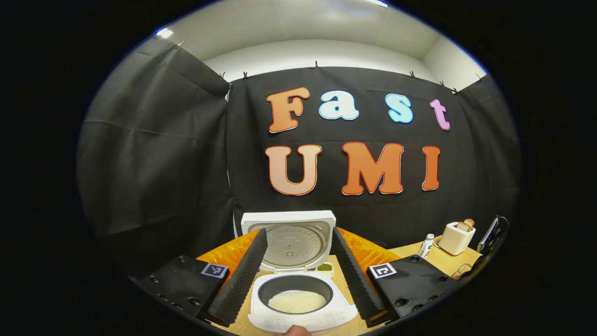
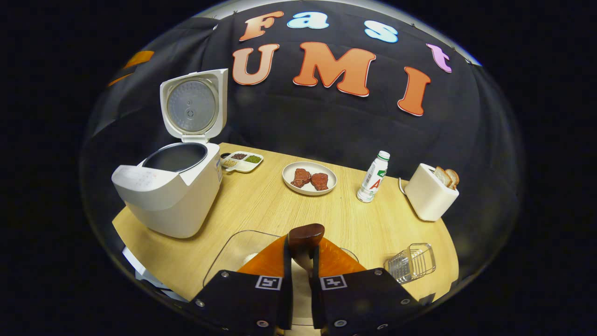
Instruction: Close the left gripper, press the button to open the rice cooker; take a wooden spoon from the chopstick holder with the right hand, scoop a spoonful of rice and pour it into the rice cooker, then put the wooden spoon back into the chopstick holder.
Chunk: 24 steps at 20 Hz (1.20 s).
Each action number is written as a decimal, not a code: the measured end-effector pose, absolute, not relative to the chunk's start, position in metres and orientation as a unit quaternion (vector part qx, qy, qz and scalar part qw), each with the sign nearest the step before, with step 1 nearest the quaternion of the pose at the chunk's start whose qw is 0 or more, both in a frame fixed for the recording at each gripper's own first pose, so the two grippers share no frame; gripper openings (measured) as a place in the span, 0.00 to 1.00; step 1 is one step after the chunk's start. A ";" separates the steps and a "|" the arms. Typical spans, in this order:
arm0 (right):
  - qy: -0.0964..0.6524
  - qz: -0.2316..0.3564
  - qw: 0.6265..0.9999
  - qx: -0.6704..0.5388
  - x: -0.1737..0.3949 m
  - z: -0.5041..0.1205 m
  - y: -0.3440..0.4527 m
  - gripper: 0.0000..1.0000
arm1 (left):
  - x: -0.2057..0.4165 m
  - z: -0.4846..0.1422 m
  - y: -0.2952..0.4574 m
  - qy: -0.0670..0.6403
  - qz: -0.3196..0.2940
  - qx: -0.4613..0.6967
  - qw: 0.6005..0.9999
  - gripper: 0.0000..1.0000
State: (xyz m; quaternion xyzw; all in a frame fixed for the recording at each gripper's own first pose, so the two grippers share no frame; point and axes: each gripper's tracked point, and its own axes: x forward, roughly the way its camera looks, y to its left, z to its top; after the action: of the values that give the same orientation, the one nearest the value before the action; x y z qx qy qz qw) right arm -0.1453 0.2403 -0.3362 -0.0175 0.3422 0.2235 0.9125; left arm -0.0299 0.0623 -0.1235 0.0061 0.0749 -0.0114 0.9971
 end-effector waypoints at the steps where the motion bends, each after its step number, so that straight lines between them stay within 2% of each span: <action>1: 0.356 0.224 0.907 0.013 -0.149 -0.340 0.247 0.16 | -0.029 -0.125 0.062 0.076 -0.011 0.006 0.997 0.94; 4: 0.375 0.221 0.896 0.094 -0.154 -0.337 0.258 0.16 | -0.028 -0.129 0.063 0.082 -0.012 0.006 0.997 0.94; 8: 0.421 0.206 0.851 0.235 -0.160 -0.338 0.274 0.16 | -0.027 -0.131 0.061 0.086 -0.014 0.004 0.996 0.94; 12: 0.447 0.163 0.822 0.314 -0.153 -0.348 0.260 0.16 | -0.029 -0.131 0.060 0.086 -0.014 0.008 0.996 0.94; 16: 0.471 0.110 0.773 0.410 -0.152 -0.360 0.243 0.16 | -0.029 -0.128 0.058 0.082 -0.017 0.015 0.996 0.94; 21: 0.469 0.062 0.725 0.501 -0.151 -0.363 0.210 0.16 | -0.027 -0.127 0.048 0.082 -0.024 0.014 0.996 0.94; 22: 0.462 0.053 0.717 0.519 -0.148 -0.362 0.201 0.19 | -0.027 -0.127 0.046 0.081 -0.027 0.013 0.996 0.94; 23: 0.456 0.044 0.713 0.531 -0.147 -0.360 0.193 0.16 | -0.026 -0.126 0.043 0.081 -0.028 0.014 0.996 0.94; 24: 0.449 0.039 0.709 0.543 -0.144 -0.358 0.185 0.16 | -0.026 -0.126 0.040 0.080 -0.030 0.013 0.996 0.94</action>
State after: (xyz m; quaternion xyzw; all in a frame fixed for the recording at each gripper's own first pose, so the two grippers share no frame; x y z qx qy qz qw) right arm -0.1443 0.1848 -0.3585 0.5429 0.4488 0.0387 0.7088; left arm -0.0256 0.0404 -0.1264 0.0132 0.0800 -0.0304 0.9962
